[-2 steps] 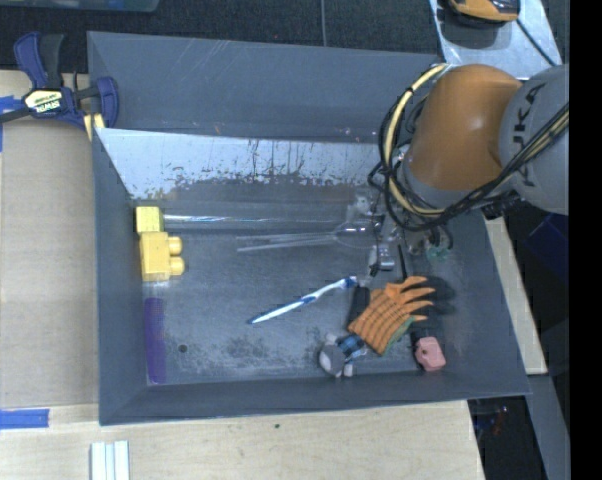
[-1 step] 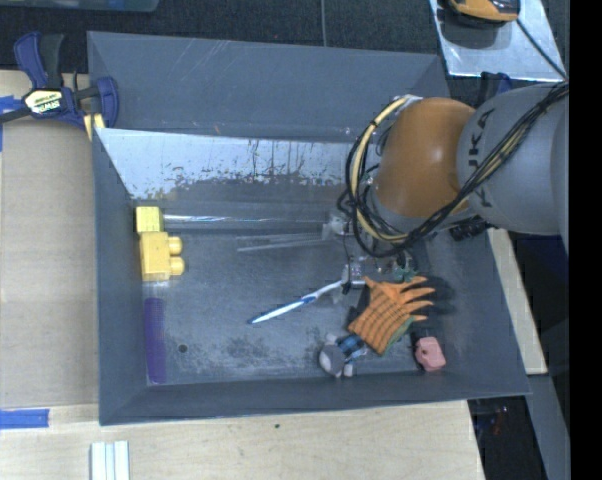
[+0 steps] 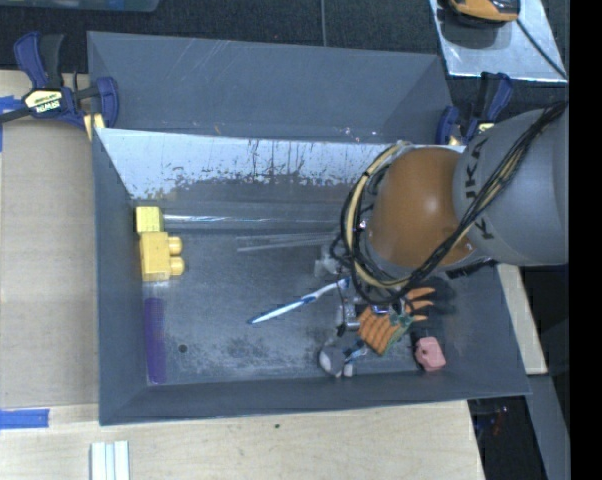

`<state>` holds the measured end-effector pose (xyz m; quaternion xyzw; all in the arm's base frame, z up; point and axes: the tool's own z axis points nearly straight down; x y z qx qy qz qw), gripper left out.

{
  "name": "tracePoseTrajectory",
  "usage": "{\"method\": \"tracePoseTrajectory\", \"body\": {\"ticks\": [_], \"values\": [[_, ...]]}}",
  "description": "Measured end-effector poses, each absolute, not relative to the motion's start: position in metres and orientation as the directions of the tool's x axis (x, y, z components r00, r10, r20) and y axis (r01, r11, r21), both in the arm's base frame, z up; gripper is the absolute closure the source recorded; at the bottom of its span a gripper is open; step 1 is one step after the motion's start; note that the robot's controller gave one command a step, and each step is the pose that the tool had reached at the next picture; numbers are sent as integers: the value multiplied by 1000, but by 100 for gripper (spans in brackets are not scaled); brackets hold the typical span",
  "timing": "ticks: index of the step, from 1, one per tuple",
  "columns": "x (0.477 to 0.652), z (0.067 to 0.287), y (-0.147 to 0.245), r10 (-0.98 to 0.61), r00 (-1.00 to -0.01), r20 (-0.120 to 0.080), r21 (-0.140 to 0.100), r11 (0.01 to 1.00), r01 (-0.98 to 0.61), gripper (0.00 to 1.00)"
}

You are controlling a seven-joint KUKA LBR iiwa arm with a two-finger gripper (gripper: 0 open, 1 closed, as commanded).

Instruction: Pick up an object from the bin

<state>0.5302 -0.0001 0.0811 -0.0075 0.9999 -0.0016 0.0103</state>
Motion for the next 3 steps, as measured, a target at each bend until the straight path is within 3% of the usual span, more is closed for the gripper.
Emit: {"method": "tracePoseTrajectory", "body": {"ticks": [1, 3], "values": [[548, 73, 50, 25, -999, -31, -2, 1000, 25, 100], [548, 73, 50, 23, -999, -31, -2, 1000, 23, 100]]}}
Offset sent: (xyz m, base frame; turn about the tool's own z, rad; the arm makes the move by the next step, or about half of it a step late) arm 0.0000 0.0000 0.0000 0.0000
